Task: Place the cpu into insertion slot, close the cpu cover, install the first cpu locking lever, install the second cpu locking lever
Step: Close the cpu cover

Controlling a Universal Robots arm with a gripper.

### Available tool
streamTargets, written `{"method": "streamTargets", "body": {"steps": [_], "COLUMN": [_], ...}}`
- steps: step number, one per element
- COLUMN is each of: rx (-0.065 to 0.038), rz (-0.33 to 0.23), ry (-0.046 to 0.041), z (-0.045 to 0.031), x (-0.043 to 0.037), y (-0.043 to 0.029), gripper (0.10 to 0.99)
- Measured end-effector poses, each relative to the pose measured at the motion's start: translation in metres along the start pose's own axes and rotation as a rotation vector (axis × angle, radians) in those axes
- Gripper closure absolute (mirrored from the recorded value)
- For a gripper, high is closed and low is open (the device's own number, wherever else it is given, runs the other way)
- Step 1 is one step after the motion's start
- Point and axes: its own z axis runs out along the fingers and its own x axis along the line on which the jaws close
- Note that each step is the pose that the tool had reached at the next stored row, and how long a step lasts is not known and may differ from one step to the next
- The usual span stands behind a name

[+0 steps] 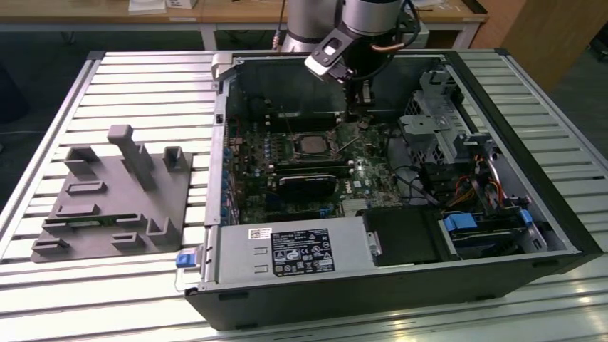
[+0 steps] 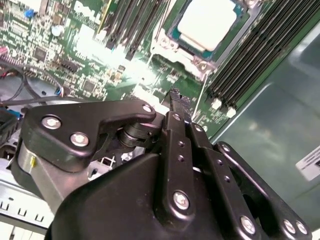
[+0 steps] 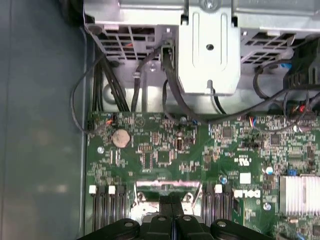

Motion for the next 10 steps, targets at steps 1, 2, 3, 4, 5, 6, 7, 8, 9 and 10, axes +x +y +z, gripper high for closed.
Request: {"method": "streamTargets", "body": {"steps": [1,2,3,4,5,6,7,8,9,10], "rx": [0.0,0.0,0.0,0.0,0.0,0.0,0.0,0.0,0.0,0.0], "rz": [0.0,0.0,0.0,0.0,0.0,0.0,0.0,0.0,0.0,0.0], "ry": [0.0001,0.0,0.0001,0.0,0.0,0.0,0.0001,0.0001,0.0002,0.0002], "z": [0.0001,0.0001,0.0002,0.0002,0.0003,0.0005,0.0008,0.0008,0.0009,0.0009], "x": [0.0,0.0,0.0,0.0,0.0,0.0,0.0001,0.0001,0.0001,0.0001], "y": [0.0021,0.0045,0.0067,0.009,0.0112,0.019,0.0276,0.0297,0.0313,0.0318], "gripper": [0.98,0.98,0.98,0.98,0.98,0.98,0.98,0.98,0.98,0.98]}}
